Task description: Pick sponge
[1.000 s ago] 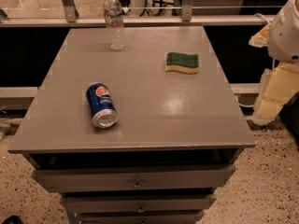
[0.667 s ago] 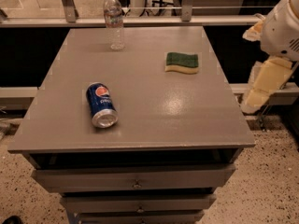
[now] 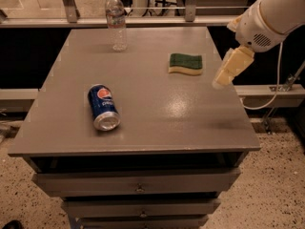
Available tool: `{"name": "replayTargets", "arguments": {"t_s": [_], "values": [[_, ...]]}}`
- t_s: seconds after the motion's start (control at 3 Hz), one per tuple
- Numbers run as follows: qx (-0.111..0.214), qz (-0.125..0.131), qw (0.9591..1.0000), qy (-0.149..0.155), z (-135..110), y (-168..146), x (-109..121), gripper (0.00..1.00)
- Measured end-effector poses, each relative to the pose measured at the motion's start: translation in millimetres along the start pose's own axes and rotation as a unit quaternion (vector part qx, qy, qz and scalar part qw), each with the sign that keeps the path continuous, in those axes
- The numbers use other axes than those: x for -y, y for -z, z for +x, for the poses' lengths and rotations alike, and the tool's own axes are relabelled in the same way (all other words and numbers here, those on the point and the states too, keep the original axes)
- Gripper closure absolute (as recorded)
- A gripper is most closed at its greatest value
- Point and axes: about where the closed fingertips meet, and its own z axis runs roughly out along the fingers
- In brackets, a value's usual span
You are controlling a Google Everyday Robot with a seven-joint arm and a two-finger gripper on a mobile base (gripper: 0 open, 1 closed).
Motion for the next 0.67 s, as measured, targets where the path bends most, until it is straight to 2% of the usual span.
{"name": "replayTargets", "arguments": {"t_s": [0.33, 0.67], "values": [[0.056, 0.021, 0.9964, -0.061, 2, -50, 48, 0.00], [0.090, 0.022, 0.9905, -0.101, 4, -81, 76, 0.00]]}}
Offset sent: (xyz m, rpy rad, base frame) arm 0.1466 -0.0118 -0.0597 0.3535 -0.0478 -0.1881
